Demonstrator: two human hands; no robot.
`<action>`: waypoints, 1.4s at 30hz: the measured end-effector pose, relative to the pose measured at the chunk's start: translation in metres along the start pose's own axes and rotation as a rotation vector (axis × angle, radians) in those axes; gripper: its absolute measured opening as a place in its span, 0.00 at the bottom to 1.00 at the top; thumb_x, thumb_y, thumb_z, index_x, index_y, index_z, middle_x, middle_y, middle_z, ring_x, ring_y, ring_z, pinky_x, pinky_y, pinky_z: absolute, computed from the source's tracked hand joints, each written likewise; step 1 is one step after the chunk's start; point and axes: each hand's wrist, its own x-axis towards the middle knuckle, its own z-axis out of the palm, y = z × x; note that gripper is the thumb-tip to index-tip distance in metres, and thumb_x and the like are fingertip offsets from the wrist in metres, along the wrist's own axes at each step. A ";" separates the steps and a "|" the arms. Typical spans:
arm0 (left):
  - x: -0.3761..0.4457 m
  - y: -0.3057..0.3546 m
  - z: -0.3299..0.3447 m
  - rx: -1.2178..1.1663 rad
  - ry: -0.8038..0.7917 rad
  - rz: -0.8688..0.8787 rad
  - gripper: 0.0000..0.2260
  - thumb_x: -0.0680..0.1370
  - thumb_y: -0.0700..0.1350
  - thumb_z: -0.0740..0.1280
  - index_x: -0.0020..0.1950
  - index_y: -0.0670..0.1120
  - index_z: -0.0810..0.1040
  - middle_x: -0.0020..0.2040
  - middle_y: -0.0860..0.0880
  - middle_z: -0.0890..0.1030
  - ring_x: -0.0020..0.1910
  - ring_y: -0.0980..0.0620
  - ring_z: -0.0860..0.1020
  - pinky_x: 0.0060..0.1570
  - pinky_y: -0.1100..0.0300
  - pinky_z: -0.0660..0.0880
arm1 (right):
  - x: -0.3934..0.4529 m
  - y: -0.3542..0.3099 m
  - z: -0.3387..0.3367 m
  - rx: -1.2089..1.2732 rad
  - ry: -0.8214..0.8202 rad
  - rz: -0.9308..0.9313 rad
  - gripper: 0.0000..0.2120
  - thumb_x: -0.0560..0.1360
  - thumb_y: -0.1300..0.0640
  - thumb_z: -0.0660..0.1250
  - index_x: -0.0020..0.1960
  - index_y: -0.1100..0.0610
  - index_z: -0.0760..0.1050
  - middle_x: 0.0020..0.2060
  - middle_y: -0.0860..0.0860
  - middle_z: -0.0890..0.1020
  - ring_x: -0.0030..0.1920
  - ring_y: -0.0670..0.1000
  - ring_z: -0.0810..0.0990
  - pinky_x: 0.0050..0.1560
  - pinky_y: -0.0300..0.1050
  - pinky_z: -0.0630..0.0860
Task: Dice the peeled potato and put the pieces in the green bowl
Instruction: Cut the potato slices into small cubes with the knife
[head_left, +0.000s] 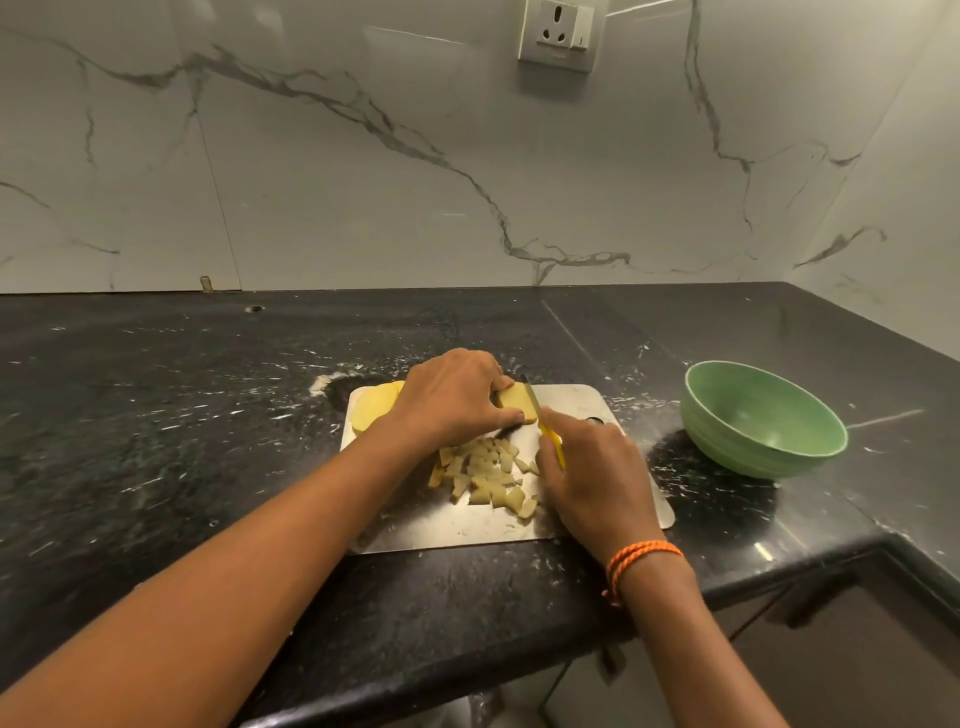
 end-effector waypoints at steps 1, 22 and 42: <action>0.000 0.000 0.001 0.007 0.005 -0.005 0.28 0.74 0.70 0.72 0.68 0.56 0.83 0.61 0.57 0.84 0.57 0.51 0.82 0.51 0.49 0.83 | 0.001 0.001 0.000 0.009 -0.019 0.000 0.14 0.79 0.52 0.62 0.62 0.50 0.78 0.44 0.55 0.85 0.47 0.59 0.81 0.42 0.54 0.77; 0.001 -0.005 -0.002 -0.008 0.004 -0.002 0.31 0.72 0.72 0.73 0.67 0.54 0.84 0.62 0.57 0.85 0.54 0.52 0.82 0.48 0.53 0.82 | -0.021 -0.005 -0.015 0.149 0.177 0.023 0.17 0.78 0.55 0.68 0.66 0.52 0.79 0.31 0.51 0.82 0.31 0.51 0.78 0.35 0.48 0.77; 0.000 -0.002 -0.002 -0.036 0.023 0.002 0.27 0.74 0.68 0.74 0.67 0.54 0.84 0.64 0.56 0.85 0.56 0.52 0.82 0.45 0.57 0.77 | -0.036 0.004 -0.010 0.147 0.126 -0.011 0.19 0.79 0.52 0.67 0.69 0.50 0.77 0.33 0.52 0.83 0.32 0.54 0.78 0.37 0.53 0.77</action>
